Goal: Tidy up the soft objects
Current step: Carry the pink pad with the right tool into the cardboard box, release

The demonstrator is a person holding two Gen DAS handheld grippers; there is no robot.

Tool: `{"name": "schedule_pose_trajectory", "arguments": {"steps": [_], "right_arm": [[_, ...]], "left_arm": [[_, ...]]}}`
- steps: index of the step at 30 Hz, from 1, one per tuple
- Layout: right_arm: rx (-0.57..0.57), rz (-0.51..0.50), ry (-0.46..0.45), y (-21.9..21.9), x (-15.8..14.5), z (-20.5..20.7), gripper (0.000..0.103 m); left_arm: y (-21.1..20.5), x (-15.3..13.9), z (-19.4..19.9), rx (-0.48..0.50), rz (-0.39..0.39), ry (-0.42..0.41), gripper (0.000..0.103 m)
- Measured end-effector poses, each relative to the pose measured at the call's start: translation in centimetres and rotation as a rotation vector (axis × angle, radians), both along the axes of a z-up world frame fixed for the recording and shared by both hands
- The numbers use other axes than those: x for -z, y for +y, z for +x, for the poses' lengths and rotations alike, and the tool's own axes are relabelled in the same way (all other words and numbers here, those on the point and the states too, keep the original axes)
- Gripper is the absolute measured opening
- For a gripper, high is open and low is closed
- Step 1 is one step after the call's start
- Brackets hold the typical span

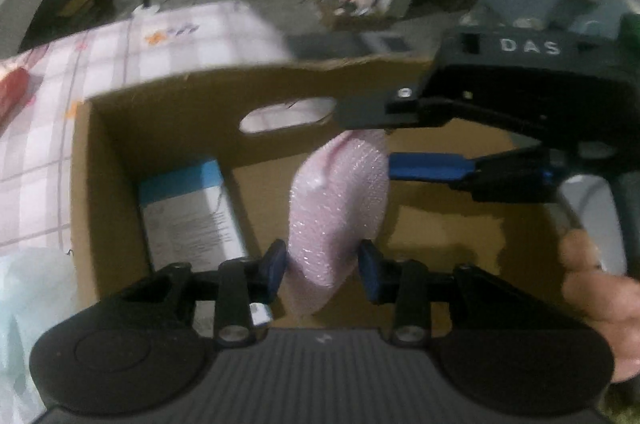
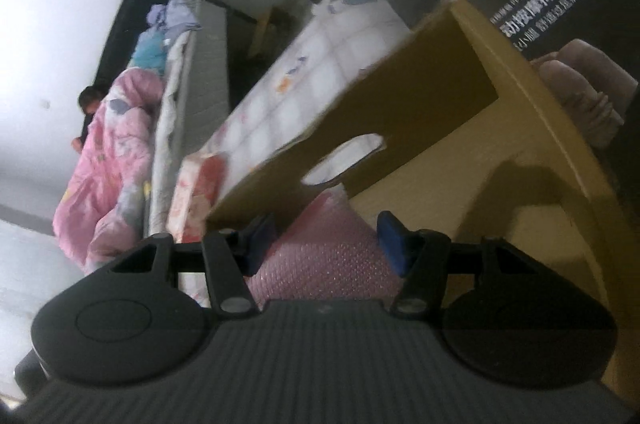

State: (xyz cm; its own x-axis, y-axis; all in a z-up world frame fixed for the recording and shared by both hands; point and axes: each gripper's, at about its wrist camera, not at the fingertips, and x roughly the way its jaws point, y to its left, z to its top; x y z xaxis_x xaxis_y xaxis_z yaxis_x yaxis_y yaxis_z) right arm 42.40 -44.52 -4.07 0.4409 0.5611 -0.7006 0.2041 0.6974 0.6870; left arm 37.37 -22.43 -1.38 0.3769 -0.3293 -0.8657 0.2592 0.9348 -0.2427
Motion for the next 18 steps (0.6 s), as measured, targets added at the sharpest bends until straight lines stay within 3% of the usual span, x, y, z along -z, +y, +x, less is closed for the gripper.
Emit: {"name": "schedule_pose_trajectory", "arguments": {"steps": [3,10,18], "right_arm": [[0.003,0.013,0.012,-0.1,1.4,0.7,0.056],[0.016,-0.001,-0.008,-0.5,0.6,0.5,0.056],[0.080,-0.072,-0.005,-0.4,1.0,0.5,0.055]], "left_arm": [[0.3,0.7,0.7,-0.027,0.006,0.013,0.046],[1.6,-0.4,0.3,-0.053,-0.010,-0.016,0.051],[5.0,-5.2,-3.0,-0.076,-0.002,-0.118,0.061]]}}
